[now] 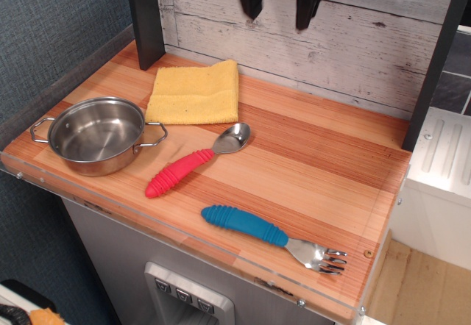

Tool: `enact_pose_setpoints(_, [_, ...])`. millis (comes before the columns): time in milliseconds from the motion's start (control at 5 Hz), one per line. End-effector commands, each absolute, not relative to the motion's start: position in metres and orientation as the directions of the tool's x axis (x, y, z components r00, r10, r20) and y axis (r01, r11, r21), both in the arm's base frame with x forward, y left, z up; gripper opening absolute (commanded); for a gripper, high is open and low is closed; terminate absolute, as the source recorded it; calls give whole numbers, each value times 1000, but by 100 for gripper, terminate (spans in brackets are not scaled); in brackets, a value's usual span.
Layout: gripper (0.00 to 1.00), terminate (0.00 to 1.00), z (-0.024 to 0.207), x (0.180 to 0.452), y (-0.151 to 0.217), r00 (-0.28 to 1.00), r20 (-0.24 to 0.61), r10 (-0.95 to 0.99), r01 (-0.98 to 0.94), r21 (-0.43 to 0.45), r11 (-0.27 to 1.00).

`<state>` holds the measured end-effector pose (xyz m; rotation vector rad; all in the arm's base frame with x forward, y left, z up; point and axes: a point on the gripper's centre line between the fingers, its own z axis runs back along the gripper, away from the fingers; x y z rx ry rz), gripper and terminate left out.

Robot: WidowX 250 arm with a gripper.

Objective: Move the blue fork to the front edge of the table

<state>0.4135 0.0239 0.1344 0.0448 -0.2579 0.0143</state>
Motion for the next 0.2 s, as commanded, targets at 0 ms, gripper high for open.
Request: enact_pose_setpoints(0, [100,100,154,403,15,954,299,12,-27,45,999])
